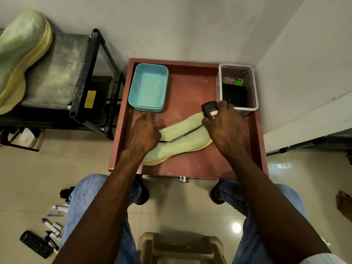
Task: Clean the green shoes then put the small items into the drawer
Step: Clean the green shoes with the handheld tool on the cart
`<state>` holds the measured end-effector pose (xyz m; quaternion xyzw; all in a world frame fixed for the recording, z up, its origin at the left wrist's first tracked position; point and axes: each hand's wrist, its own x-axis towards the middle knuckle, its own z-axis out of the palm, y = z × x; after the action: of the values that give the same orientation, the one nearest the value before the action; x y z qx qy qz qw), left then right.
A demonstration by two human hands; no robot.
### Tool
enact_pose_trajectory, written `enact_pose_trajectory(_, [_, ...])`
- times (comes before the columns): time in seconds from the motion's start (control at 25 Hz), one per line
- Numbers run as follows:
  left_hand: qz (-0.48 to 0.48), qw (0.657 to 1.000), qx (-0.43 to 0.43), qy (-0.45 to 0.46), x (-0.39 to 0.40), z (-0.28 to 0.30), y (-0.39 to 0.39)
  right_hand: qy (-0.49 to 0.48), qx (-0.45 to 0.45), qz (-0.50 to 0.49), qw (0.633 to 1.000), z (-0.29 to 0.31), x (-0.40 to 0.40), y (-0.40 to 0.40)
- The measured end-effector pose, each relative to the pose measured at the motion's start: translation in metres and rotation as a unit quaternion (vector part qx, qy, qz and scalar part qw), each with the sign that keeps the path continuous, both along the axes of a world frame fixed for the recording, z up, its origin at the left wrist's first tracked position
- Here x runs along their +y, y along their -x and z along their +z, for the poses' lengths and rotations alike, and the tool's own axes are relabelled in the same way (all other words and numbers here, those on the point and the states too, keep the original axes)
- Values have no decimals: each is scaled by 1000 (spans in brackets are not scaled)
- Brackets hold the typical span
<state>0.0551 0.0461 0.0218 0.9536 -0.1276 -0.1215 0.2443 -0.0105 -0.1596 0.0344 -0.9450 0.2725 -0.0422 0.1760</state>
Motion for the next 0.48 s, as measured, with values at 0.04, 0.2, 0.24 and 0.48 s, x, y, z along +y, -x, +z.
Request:
enact_pose_trajectory(0.04, [2, 1000, -2, -13, -1, 2, 0, 19, 1, 11, 1000, -1, 3, 1])
enact_pose_trajectory(0.2, [2, 996, -55, -65, -9, 9, 3, -63, 14, 151, 986, -4, 31, 5])
enact_pose_trajectory(0.24, [3, 995, -79, -61, -13, 11, 4, -32, -7, 102, 994, -2, 17, 5])
enact_pose_trajectory(0.48, [-138, 984, -101, -47, -50, 8, 17, 20, 0, 127, 992, -12, 15, 14])
